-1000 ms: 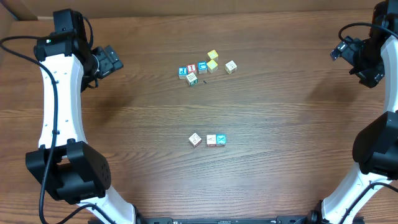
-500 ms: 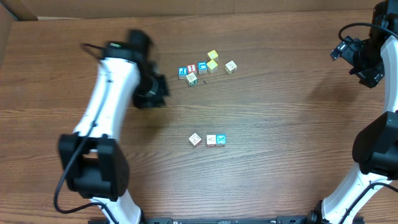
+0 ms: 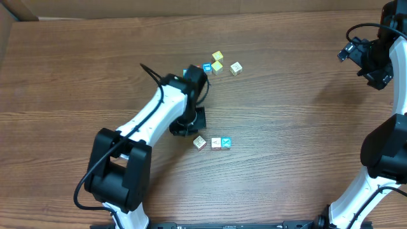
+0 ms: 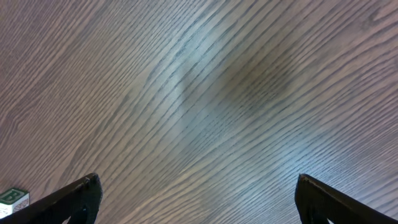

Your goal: Flip 3 blocks

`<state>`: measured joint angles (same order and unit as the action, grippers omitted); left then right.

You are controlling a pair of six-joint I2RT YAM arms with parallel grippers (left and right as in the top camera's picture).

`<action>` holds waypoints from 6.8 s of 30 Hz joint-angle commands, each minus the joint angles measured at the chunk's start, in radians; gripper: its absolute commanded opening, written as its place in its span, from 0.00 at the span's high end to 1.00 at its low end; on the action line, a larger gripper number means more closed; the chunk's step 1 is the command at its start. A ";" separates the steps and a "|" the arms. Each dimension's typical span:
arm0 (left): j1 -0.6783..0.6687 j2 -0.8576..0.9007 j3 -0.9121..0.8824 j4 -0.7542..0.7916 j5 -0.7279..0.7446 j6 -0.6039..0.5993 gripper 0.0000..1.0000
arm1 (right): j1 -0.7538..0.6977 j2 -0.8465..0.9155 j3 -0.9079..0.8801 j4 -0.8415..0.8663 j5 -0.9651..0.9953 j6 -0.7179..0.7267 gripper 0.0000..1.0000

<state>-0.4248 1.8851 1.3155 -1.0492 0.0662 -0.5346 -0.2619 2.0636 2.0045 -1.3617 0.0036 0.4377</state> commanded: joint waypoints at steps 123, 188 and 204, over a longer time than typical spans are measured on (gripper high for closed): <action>-0.027 0.004 -0.142 0.124 0.045 -0.098 0.96 | -0.002 -0.019 0.012 0.004 0.003 0.000 0.00; 0.034 -0.447 0.138 -0.106 -0.085 -0.049 0.96 | -0.002 -0.019 0.012 0.004 0.003 0.000 0.00; -0.024 -0.434 -0.101 0.026 -0.065 -0.072 0.96 | -0.002 -0.019 0.012 0.004 0.003 0.000 0.00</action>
<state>-0.4438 1.4540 1.2240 -1.0290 -0.0010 -0.6003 -0.2619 2.0636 2.0045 -1.3617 0.0040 0.4377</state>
